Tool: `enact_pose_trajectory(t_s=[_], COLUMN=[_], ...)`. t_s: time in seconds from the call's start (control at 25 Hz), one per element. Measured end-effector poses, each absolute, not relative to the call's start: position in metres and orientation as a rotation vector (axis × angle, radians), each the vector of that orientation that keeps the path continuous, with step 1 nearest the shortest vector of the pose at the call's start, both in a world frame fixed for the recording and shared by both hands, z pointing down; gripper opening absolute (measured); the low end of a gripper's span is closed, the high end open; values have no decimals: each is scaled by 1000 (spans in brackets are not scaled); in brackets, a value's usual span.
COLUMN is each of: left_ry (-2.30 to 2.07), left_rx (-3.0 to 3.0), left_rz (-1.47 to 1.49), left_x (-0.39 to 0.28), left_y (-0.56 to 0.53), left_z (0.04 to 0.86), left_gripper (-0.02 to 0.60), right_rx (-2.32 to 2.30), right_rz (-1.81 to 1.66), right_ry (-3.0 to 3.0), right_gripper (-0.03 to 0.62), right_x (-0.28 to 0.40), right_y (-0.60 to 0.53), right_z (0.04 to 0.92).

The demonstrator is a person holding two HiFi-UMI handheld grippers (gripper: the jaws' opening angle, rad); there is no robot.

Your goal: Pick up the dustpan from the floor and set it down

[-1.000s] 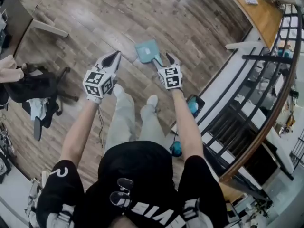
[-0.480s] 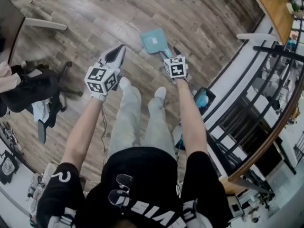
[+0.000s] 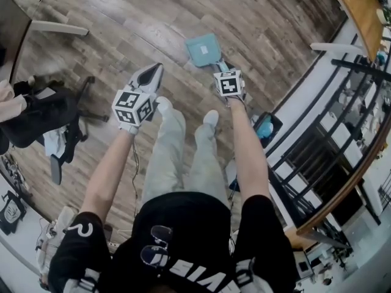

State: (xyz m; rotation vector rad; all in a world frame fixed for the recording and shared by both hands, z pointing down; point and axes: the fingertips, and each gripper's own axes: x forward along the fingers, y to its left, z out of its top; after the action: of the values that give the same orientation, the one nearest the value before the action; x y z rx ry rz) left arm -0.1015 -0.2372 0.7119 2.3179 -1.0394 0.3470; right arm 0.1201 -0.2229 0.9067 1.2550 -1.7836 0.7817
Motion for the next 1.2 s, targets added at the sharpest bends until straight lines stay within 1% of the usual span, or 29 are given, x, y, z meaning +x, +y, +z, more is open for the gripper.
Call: enact_pose_trajectory(t_s=[0.2,0.32,0.68,0.96,1.2], left_ry=[-1027,-1017,-1025,-1062,-1091], left_rx=[2308,2315,2333,2346,2360], left_rz=[359,368,396,389,340], left_x=[-102,-97,-89,-62,-27], left_y=[-229,-223,-216,-201,-177], left_z=[718,717,702,665,620], left_gripper=[-2,-2,-2,-2,-2], right_rx=[1198,1227,1362,1388,1375], right_rz=[747,744,878,848,783], right_ry=[-1773,-1761,-1747,-1783,-1835], right_gripper=[84,83,83,83,83], right_x=[114,118,135,157,176], right_y=[-216,-210,-187,-167,-146], right_z=[910,908,881,825,752])
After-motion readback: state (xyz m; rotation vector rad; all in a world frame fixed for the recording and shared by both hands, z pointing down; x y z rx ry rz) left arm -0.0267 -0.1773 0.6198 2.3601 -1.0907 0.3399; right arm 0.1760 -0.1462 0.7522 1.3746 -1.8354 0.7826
